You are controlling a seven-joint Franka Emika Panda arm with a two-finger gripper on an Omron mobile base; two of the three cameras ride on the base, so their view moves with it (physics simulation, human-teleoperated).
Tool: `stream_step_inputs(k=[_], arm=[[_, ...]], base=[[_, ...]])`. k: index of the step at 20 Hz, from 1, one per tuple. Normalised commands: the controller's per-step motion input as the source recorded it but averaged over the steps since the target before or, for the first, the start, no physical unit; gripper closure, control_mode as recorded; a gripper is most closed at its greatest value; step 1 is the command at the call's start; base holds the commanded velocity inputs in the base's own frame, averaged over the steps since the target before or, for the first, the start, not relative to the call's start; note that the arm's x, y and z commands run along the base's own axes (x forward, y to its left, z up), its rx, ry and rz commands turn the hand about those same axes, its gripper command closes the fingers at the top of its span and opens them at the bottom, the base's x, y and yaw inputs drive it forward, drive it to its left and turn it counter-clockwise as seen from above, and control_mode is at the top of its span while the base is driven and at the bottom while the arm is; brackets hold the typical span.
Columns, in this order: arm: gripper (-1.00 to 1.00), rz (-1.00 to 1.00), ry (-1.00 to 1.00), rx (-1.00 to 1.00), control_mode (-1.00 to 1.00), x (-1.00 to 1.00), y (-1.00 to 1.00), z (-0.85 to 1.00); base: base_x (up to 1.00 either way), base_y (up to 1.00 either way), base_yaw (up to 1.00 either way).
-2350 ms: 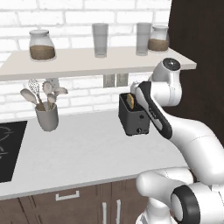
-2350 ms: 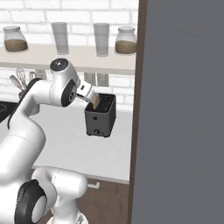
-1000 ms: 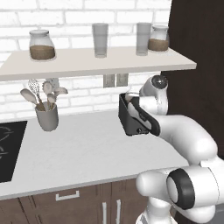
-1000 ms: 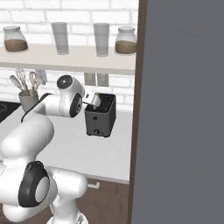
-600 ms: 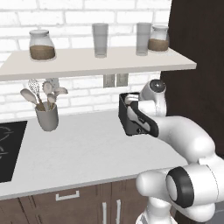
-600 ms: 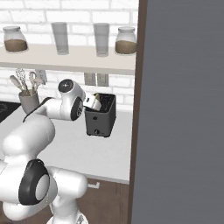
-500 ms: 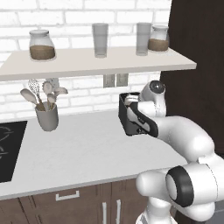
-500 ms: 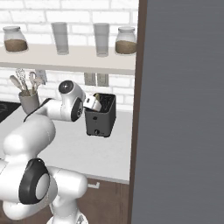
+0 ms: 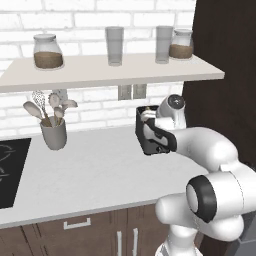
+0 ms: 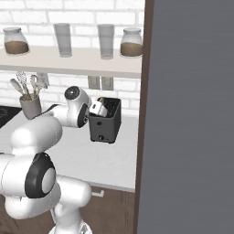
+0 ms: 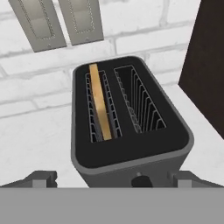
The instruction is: Start the toaster. Once the lever pops up, take the bread to the plate on the dining counter.
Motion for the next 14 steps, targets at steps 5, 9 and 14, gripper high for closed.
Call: stream_step_inputs(k=[5, 9, 14], arm=[[-1.0, 0.0, 0.0, -0.02, -1.0, 0.19, 0.0, -0.15], [-1.0, 0.0, 0.0, -0.02, -1.0, 0.2, 0.0, -0.13], [-1.0, 0.0, 0.0, -0.01, -1.0, 0.2, 0.0, -0.17]], base=[[0.0, 0.0, 0.0], [0.0, 0.0, 0.0], [0.0, 0.0, 0.0]])
